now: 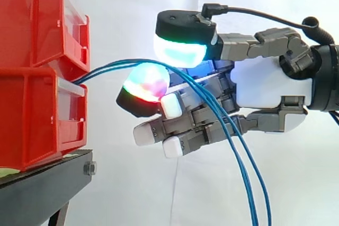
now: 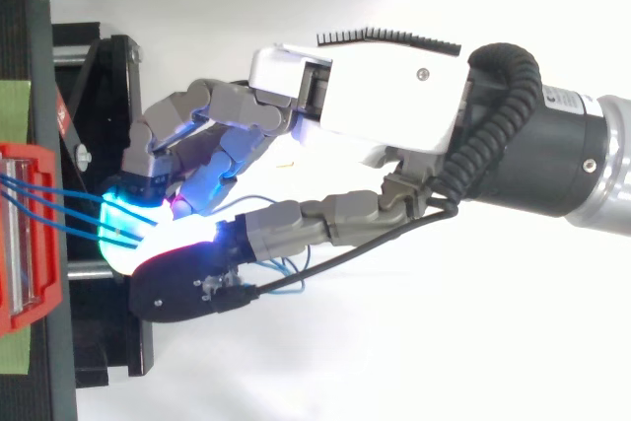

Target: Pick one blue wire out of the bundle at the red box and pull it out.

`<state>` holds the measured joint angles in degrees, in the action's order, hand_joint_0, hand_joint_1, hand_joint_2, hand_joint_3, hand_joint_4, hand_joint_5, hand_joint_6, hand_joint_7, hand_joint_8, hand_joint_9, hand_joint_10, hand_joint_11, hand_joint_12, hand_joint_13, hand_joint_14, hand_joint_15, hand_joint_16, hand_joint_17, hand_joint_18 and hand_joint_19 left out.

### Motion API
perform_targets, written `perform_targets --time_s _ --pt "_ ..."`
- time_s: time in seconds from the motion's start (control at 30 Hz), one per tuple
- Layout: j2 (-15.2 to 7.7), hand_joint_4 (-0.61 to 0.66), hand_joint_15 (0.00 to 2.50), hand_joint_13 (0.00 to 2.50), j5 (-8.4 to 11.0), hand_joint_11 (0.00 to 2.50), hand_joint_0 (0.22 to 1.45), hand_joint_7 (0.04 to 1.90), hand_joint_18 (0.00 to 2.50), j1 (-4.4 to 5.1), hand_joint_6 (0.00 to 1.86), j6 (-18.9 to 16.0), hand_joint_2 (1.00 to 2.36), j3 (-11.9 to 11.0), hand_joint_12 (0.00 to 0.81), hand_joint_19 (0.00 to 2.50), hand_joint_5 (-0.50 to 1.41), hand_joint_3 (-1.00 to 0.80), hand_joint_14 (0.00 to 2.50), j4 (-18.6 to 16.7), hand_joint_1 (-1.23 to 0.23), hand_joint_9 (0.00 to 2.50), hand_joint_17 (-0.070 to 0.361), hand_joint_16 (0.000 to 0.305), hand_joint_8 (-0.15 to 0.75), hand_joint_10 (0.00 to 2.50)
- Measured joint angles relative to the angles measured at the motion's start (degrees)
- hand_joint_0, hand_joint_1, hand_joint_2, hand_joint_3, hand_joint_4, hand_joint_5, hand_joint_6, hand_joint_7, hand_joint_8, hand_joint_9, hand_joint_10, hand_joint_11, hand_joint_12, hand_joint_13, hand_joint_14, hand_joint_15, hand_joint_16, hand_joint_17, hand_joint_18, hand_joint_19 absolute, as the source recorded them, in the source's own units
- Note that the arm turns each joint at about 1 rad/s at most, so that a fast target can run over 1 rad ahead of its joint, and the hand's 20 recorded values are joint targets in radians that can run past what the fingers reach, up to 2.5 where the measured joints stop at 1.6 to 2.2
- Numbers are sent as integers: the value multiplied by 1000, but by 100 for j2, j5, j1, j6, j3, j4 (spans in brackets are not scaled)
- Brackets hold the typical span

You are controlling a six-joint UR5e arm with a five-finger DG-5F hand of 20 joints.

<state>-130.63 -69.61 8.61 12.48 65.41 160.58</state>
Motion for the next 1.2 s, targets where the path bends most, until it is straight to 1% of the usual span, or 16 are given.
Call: perform_targets --time_s 0.17,0.27,0.33,0.4,0.47,0.53,0.6,0.7,0.8,0.93,1.03,1.13,1.2 --pt "0 219 340 663 0 488 559 932 562 1 731 -3 1010 2 395 599 -82 -244 15 0 -620 1053 145 65 306 18" --pt "0 226 335 682 0 508 573 955 592 0 744 -3 1009 1 402 575 -87 -155 14 0 -671 1070 149 66 321 19" --pt "-2 247 336 701 0 522 575 844 622 0 823 -2 1005 0 419 562 -111 -68 13 0 -722 1071 156 69 337 20" --pt "-4 242 346 708 0 535 583 835 623 -2 841 -2 1004 2 421 561 -117 -31 14 0 -750 1066 156 69 339 19" --pt "-1 202 347 702 0 553 595 837 622 -3 851 -2 1007 1 416 567 -120 -25 16 0 -774 1058 153 68 333 21" --pt "-3 169 357 676 0 578 617 744 588 -6 879 -1 1012 0 390 566 -135 -48 15 0 -799 1015 140 62 311 22" --pt "-3 132 367 657 0 596 630 716 543 -7 882 -1 1016 0 373 572 -144 -82 17 0 -818 974 131 58 292 24" --pt "-3 180 378 617 0 616 644 690 500 -8 878 -2 1018 0 350 582 -155 -164 17 0 -851 921 123 55 275 24" --pt "0 190 375 610 0 627 650 688 504 -8 883 -3 1018 2 353 565 -160 -223 17 0 -912 911 123 55 276 25" --pt "-3 186 367 609 0 633 664 668 507 -8 887 -4 1017 1 352 562 -162 -257 16 0 -942 904 124 55 277 23" --pt "-2 193 370 607 0 639 673 657 510 -9 889 -5 1015 0 354 545 -163 -288 17 0 -940 898 124 55 276 25" --pt "-2 226 369 609 0 637 668 648 520 -9 889 -4 1013 0 353 552 -164 -322 18 0 -949 903 124 55 274 23" --pt "-1 243 376 628 0 606 648 701 535 -8 885 -3 1008 -1 354 578 -156 -397 16 0 -919 917 124 55 274 22"
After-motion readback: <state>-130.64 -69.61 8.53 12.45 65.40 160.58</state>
